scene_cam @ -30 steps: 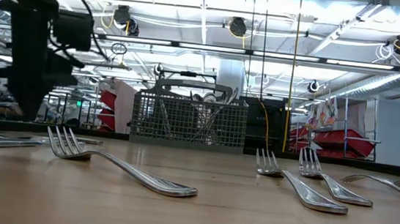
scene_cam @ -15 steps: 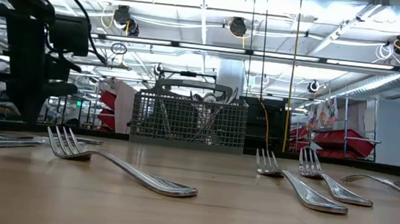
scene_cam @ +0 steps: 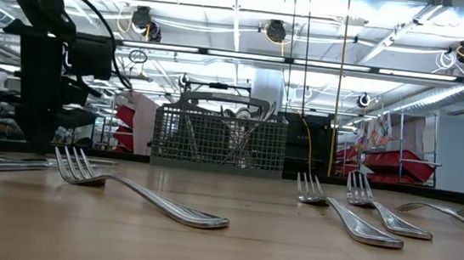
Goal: Sort silverware
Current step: Put the silver knife into the gray utensil holder
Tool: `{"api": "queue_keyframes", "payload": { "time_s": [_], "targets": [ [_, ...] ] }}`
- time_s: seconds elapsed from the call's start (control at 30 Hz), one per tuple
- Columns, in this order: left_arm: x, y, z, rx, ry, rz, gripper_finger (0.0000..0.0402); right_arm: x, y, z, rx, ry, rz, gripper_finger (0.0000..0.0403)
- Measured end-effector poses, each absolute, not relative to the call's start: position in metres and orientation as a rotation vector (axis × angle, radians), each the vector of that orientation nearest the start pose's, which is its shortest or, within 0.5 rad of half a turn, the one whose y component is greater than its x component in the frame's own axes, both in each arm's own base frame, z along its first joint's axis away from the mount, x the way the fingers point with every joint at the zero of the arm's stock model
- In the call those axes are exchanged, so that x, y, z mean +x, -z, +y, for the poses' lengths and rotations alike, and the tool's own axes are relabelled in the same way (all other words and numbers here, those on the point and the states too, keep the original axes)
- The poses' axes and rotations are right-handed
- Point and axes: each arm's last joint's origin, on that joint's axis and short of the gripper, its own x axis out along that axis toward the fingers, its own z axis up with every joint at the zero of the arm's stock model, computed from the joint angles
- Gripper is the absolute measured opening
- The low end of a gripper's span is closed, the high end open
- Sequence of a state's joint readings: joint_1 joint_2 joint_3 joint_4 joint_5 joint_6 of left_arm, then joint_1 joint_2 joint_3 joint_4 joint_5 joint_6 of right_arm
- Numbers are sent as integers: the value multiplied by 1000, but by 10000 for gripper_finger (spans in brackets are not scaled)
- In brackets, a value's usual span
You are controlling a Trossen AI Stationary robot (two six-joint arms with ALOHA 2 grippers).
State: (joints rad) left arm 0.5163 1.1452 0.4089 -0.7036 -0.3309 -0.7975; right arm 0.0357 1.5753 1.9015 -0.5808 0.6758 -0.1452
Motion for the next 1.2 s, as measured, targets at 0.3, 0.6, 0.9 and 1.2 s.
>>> {"api": "queue_keyframes", "payload": {
  "time_s": [0.3,0.6,0.9,1.2],
  "targets": [
    [136,-126,83,-820,-1157,1049,8,321,-477,2,-208,596,313,77],
    [156,-127,76,-961,-1015,919,8,323,-429,15,24,560,541,77],
    [187,-117,68,-1072,-852,815,8,339,-342,35,194,601,617,77],
    [211,-109,56,-1170,-735,729,8,335,-269,47,395,665,610,77]
  ]
}}
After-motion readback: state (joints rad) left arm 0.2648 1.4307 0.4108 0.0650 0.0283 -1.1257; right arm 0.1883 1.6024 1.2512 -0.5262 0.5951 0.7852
